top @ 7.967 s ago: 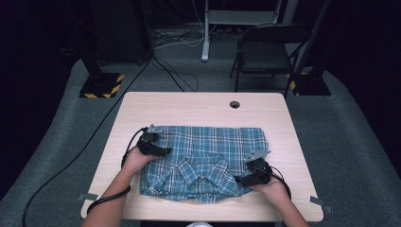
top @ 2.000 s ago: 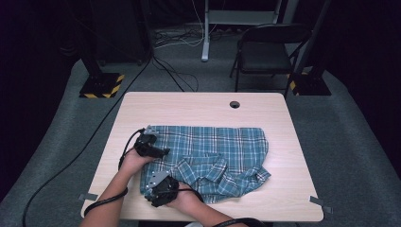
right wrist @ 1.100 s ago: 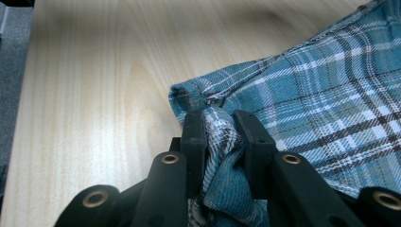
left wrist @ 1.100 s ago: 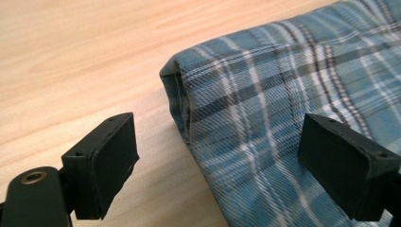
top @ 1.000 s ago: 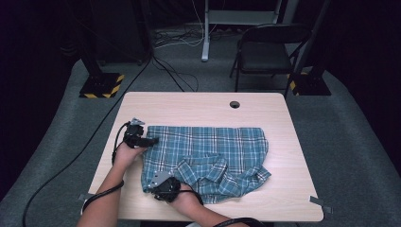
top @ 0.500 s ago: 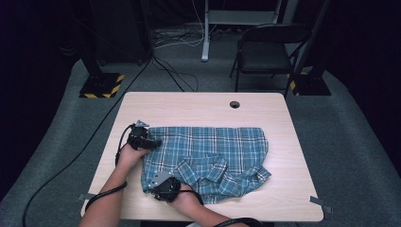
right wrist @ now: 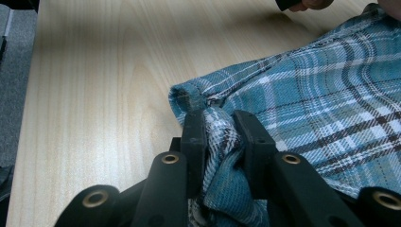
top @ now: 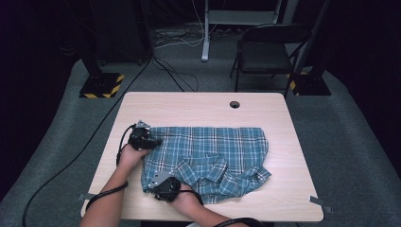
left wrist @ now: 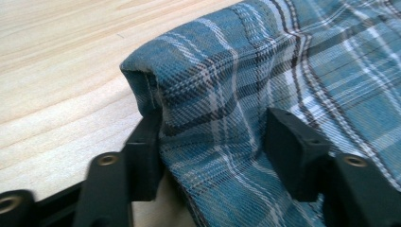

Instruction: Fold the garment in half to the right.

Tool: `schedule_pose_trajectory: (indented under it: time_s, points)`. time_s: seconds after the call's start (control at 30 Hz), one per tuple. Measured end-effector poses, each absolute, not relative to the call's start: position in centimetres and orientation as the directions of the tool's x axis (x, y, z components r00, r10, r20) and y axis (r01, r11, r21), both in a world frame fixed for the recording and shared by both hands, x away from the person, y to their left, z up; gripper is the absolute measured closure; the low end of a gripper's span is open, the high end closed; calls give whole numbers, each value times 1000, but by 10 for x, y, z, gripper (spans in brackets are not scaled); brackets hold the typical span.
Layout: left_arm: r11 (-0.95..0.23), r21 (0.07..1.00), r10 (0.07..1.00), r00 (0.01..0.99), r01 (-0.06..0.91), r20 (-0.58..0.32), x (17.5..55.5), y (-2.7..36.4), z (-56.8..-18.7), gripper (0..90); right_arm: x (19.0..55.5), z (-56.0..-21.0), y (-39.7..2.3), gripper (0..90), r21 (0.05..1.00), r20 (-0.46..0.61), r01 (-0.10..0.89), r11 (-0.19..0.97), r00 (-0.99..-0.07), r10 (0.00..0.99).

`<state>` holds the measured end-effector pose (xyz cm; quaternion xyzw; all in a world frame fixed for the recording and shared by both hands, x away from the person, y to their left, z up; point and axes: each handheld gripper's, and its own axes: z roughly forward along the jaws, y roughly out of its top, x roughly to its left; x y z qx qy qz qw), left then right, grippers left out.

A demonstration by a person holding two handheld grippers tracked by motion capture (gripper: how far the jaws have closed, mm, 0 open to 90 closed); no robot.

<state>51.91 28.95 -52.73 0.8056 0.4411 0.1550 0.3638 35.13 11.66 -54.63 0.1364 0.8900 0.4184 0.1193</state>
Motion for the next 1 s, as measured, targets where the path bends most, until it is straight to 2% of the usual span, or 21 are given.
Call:
schedule_pose_trajectory:
  time_s: [0.1, 0.2, 0.27, 0.63, 0.83, 1.0]
  points:
    - [-334, 730, 821, 565, 596, -86, 518, 290, -527, 516, 351, -546, 117, 756, 778, -101, 142, 612, -933, 345]
    - [-354, 747, 815, 577, 563, -49, 514, 288, -523, 667, 352, -546, 116, 768, 778, -98, 146, 611, -933, 347]
    - [-365, 748, 814, 579, 555, -32, 513, 286, -522, 710, 353, -544, 116, 776, 777, -92, 149, 612, -934, 344]
    - [-383, 752, 822, 569, 536, 13, 508, 285, -501, 742, 352, -527, 114, 788, 794, -101, 120, 597, -941, 324]
    - [-392, 756, 833, 550, 523, 52, 502, 299, -465, 744, 352, -504, 121, 789, 828, -108, 82, 555, -947, 301]
    - [-414, 756, 844, 525, 507, 111, 491, 314, -419, 745, 351, -474, 135, 790, 862, -112, 39, 506, -957, 266]
